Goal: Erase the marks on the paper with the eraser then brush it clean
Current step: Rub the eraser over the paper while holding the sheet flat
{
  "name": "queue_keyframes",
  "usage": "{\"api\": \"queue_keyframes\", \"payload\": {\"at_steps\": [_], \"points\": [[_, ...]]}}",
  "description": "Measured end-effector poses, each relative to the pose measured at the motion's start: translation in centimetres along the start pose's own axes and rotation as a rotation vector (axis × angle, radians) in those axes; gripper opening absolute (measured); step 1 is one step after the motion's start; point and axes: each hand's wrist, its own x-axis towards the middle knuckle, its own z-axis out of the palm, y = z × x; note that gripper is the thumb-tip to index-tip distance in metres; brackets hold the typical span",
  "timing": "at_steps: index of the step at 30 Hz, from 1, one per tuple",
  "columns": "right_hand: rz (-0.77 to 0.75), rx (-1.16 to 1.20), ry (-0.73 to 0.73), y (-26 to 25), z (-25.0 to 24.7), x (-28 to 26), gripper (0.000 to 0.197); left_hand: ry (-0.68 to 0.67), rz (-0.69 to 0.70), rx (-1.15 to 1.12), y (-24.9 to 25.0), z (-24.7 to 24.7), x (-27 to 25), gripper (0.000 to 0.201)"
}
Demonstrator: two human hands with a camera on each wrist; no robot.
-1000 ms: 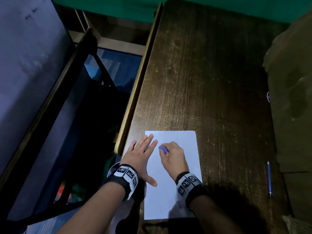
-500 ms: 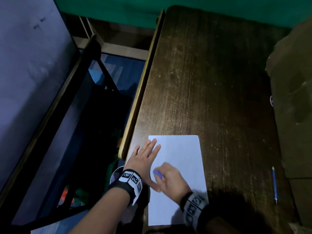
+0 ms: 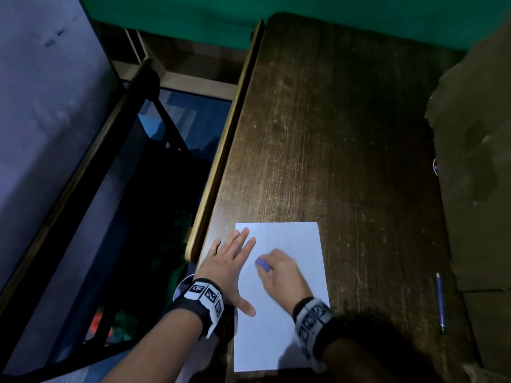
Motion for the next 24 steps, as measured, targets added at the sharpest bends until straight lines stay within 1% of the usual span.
{"api": "queue_keyframes", "payload": {"at_steps": [1,2,3,4,6,7,8,9,10,12,13,14,15,17,18,19,20,22,23,24], "points": [[0.052,-0.002,0.104,0.5,-0.4,0.7,0.012,-0.003,0.003,0.002,0.0,-0.1,0.0,0.158],[0.089,0.008,0.176,0.7,-0.4,0.9,0.011,-0.005,0.005,0.003,0.0,-0.1,-0.1,0.158],[0.091,0.019,0.197,0.6,0.3,0.5,0.011,-0.004,0.004,0.001,0.0,0.0,0.0,0.158],[0.076,0.027,0.155,-0.1,1.3,-0.5,0.012,0.001,0.002,-0.003,0.0,0.1,0.0,0.157],[-0.010,0.054,-0.038,-1.9,2.5,-3.1,0.017,0.021,-0.006,0.007,0.1,0.2,0.0,0.153],[-0.064,0.064,-0.127,-2.0,2.4,-3.6,0.020,0.029,-0.007,0.014,0.1,0.2,0.0,0.150],[-0.091,0.059,-0.160,-1.9,1.8,-3.1,0.021,0.032,-0.005,0.012,0.0,0.2,0.0,0.150],[-0.083,0.042,-0.134,-1.3,1.1,-2.0,0.020,0.028,-0.003,0.000,0.0,0.2,0.0,0.152],[-0.023,0.033,-0.058,-0.7,0.5,-0.6,0.017,0.018,0.001,-0.010,0.0,0.2,0.0,0.155],[0.096,0.030,0.155,0.4,-0.2,1.3,0.013,0.013,0.007,-0.019,0.0,0.1,-0.1,0.158],[0.113,0.037,0.202,0.6,0.1,1.4,0.013,0.016,0.008,-0.021,0.0,0.2,-0.1,0.158],[0.099,0.035,0.185,0.2,0.9,0.9,0.013,0.020,0.007,-0.024,0.0,0.2,-0.1,0.158],[0.054,0.033,0.117,-0.3,1.7,-0.2,0.014,0.024,0.006,-0.023,0.0,0.2,-0.1,0.156],[-0.071,0.032,-0.095,-1.7,2.3,-2.4,0.017,0.039,0.001,-0.008,0.1,0.2,-0.1,0.151],[-0.110,0.017,-0.168,-1.8,1.8,-2.6,0.018,0.039,0.000,-0.005,0.1,0.2,-0.1,0.150],[-0.118,0.004,-0.172,-1.5,1.1,-1.9,0.019,0.033,0.001,-0.010,0.1,0.1,-0.1,0.152],[-0.083,-0.006,-0.122,-1.0,0.4,-0.7,0.017,0.020,0.001,-0.018,0.1,0.0,-0.1,0.154],[0.046,-0.001,0.091,0.1,-0.5,1.4,0.013,0.011,0.004,-0.020,0.0,-0.1,-0.1,0.157],[0.095,0.015,0.169,0.5,-0.4,1.8,0.011,0.014,0.004,-0.017,0.1,-0.1,-0.2,0.158],[0.099,0.030,0.192,0.3,0.2,1.5,0.010,0.016,0.002,-0.014,0.1,0.0,-0.3,0.157]]}}
